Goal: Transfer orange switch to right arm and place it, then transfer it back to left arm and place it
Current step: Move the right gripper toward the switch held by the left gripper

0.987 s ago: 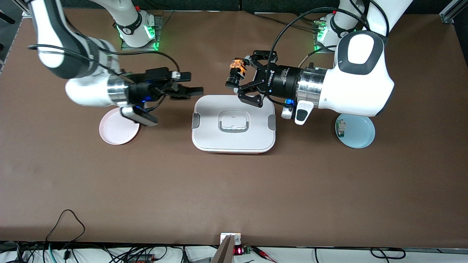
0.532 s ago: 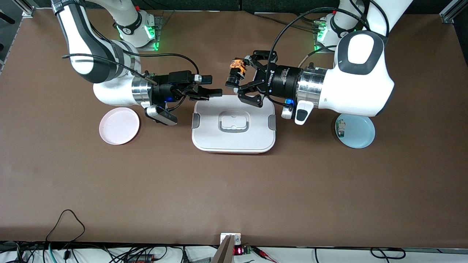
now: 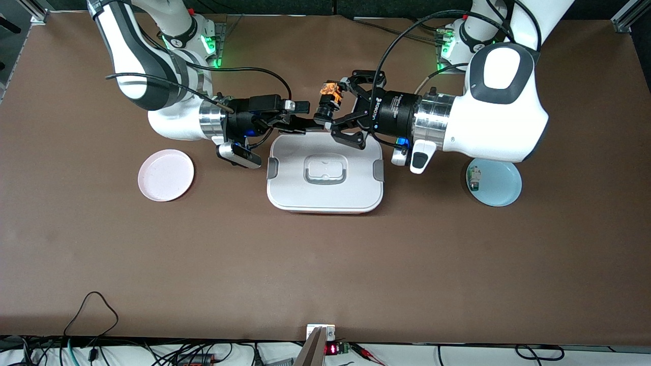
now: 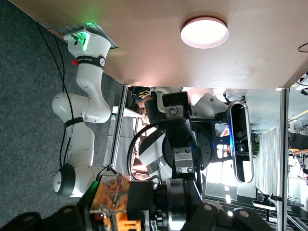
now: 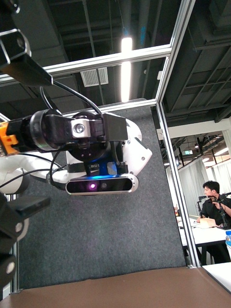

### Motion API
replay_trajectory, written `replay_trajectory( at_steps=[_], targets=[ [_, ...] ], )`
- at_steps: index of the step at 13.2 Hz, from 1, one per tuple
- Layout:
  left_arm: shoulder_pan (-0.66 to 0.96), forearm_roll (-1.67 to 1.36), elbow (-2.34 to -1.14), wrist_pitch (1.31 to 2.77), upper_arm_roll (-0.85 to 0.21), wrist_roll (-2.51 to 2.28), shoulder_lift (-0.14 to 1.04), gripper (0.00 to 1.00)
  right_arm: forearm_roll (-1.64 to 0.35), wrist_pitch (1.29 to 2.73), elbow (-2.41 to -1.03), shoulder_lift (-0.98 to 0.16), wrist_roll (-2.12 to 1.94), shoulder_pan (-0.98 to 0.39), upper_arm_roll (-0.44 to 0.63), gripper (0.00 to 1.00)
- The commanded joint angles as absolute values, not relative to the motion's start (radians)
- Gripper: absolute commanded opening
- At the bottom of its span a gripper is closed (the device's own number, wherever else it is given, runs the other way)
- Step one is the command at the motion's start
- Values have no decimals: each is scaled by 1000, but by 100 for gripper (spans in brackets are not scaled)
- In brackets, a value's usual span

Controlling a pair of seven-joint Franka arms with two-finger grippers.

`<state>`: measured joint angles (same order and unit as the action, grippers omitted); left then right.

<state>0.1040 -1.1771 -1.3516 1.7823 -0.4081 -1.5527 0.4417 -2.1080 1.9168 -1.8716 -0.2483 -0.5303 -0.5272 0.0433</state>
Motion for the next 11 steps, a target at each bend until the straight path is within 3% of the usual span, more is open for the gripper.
replay_trajectory(
  at_steps=[1,9,11],
  targets=[
    [103,-1201,-1322,1769,-411,-1571,457,15,-2131,1942,-1871,-236,-551,-537,38,100],
    [103,-1201,-1322,1769,-411,-1569,457,15,-2131,2045,-1876,-190,-540,-574,21,100],
    [103,-1201,-1322,1769,-411,-1569,457,15,-2131,2049,-1876,-189,-540,-571,12,96]
  ],
)
